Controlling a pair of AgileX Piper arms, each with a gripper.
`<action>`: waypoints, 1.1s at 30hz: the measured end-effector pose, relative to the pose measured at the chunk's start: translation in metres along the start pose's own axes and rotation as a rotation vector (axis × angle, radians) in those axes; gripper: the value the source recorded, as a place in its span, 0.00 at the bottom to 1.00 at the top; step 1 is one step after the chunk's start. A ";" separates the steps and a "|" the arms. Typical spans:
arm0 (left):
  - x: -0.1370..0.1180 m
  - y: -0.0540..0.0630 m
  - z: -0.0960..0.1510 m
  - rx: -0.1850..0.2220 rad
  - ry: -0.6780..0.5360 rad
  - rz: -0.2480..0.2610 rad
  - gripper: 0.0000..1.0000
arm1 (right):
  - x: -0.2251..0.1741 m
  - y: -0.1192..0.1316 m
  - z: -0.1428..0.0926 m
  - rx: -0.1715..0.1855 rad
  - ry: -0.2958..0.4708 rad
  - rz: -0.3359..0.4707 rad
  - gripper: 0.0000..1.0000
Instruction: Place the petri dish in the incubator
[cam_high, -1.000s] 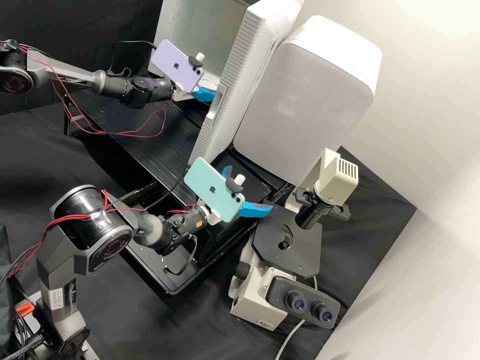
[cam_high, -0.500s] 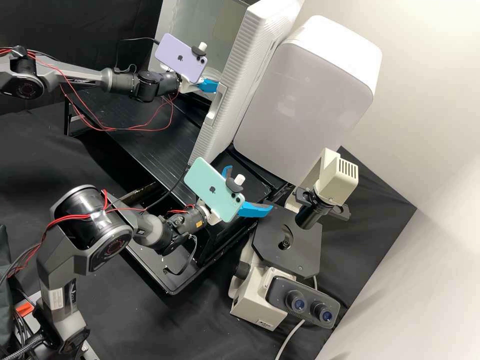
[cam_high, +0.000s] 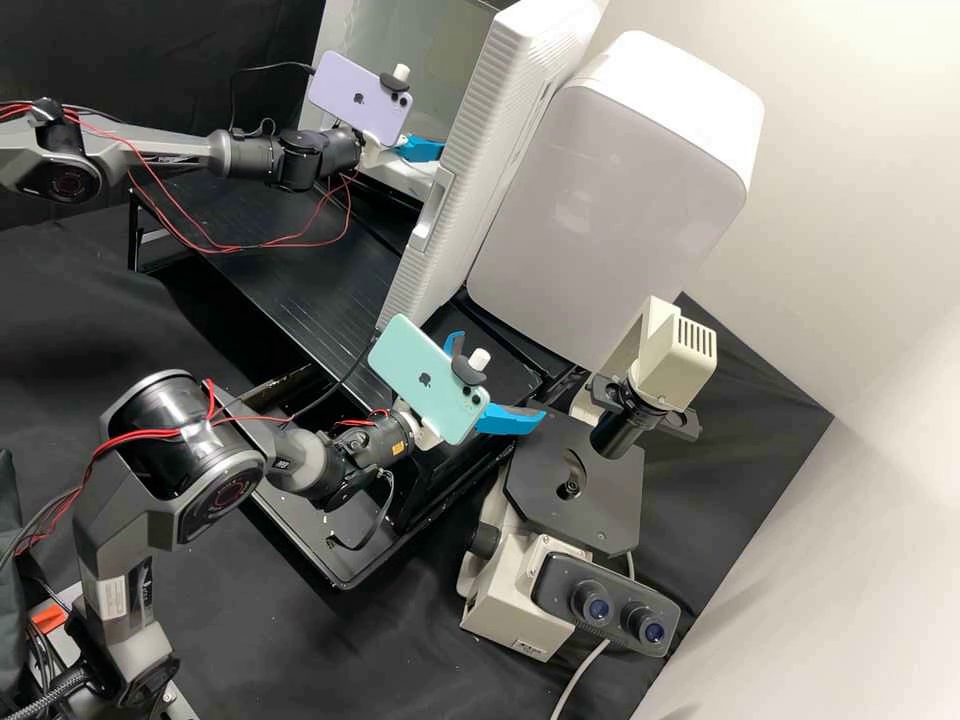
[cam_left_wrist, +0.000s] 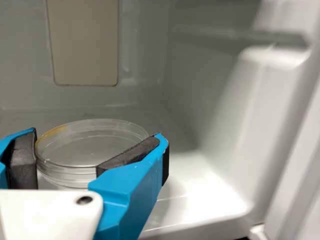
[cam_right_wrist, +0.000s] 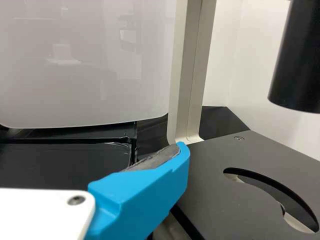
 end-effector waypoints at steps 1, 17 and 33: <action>0.002 -0.003 -0.002 0.003 0.005 -0.004 0.00 | 0.000 0.000 0.000 0.000 0.000 0.000 1.00; 0.006 -0.012 -0.010 0.019 0.050 -0.018 0.00 | 0.000 0.000 0.000 0.000 0.000 0.000 1.00; 0.006 -0.024 -0.014 0.068 0.057 -0.035 1.00 | 0.000 0.000 0.000 0.000 0.000 0.000 1.00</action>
